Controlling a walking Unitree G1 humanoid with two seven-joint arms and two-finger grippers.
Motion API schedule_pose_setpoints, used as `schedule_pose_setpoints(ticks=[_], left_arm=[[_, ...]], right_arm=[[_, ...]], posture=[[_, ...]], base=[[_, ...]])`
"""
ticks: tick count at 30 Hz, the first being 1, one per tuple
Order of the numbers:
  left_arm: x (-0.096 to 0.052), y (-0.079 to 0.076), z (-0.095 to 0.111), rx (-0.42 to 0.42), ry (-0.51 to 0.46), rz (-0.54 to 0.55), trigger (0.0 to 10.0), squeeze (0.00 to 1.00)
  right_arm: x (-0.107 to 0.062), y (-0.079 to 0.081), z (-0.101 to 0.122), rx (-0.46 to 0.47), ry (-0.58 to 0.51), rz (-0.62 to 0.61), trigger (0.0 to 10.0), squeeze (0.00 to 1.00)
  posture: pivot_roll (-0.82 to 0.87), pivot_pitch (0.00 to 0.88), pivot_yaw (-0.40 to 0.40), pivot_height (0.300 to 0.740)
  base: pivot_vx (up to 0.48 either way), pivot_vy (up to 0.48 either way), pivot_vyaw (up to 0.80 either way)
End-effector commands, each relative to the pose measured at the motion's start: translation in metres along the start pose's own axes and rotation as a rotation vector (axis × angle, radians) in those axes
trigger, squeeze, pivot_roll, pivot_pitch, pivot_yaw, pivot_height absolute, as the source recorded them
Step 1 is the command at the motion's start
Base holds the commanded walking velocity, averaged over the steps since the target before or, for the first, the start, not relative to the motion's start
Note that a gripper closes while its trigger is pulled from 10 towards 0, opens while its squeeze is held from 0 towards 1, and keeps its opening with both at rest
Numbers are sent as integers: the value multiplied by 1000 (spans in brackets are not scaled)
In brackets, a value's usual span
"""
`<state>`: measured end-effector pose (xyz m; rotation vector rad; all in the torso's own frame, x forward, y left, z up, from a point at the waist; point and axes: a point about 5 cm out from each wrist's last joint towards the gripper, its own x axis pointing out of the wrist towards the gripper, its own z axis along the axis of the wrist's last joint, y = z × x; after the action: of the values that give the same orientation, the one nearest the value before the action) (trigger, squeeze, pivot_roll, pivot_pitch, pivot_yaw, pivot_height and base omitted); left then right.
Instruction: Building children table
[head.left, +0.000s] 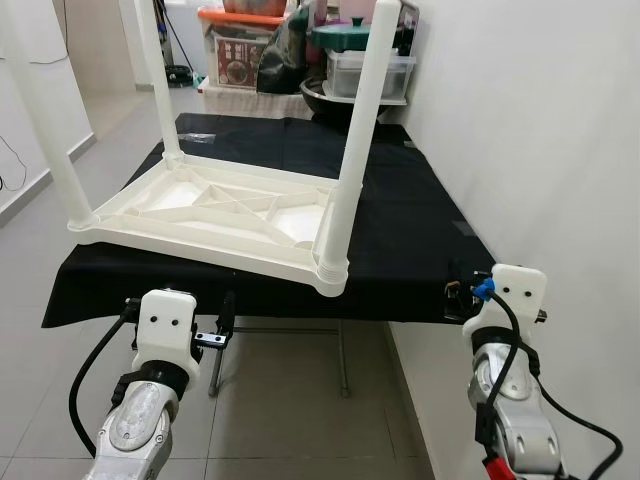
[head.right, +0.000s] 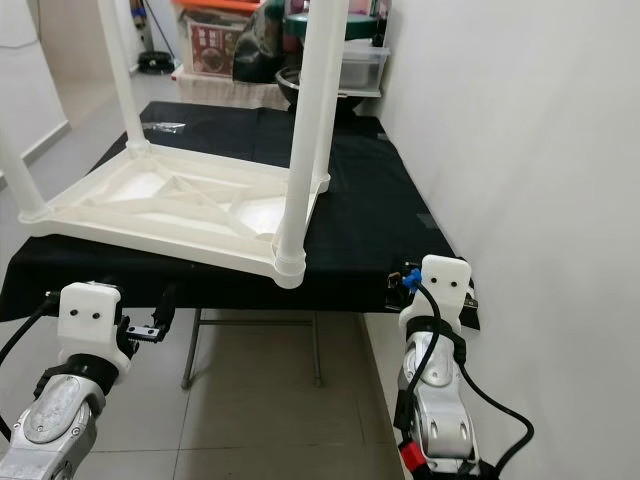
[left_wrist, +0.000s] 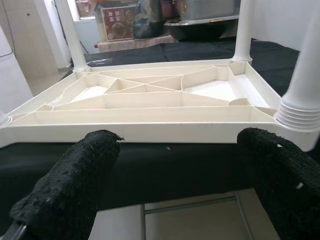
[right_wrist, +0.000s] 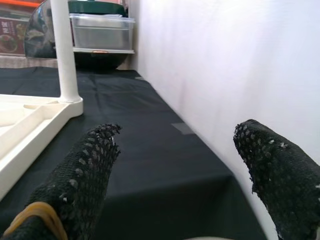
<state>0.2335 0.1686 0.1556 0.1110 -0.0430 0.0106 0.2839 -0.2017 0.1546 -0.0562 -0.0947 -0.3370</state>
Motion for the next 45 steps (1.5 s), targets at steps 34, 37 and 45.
schedule_pose_setpoints(ticks=[34, 37, 45], left_arm=[[-4, -10, 2, -20, 36, -72, 10000, 0], [-7, -14, -2, -25, 58, -94, 10000, 0], [-21, -24, -17, 18, 98, -259, 10000, 0]], right_arm=[[8, -22, -11, -75, 98, -122, 10000, 0], [18, -28, -18, -19, 132, 20, 10000, 0], [31, -45, -23, -71, 203, 395, 10000, 0]], posture=[[103, 0, -88, 740], [100, 0, -89, 740], [92, 0, -83, 740]], base=[[163, 0, 0], [0, 0, 0], [0, 0, 0]])
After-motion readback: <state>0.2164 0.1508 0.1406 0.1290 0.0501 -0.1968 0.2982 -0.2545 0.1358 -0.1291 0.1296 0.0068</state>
